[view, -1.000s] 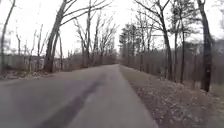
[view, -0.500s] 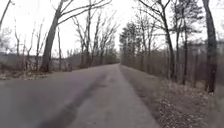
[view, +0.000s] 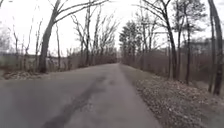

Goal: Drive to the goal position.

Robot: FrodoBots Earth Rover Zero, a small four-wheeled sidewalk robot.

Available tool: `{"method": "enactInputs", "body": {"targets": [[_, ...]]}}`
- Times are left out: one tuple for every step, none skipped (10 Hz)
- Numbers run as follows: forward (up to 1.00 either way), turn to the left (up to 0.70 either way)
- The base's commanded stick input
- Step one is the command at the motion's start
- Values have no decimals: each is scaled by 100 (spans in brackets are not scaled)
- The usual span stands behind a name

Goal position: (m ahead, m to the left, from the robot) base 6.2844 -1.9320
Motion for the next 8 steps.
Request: {"method": "enactInputs", "body": {"targets": [[85, 0], [85, 0], [85, 0], [85, 0], [85, 0], [85, 0], [85, 0], [85, 0]]}}
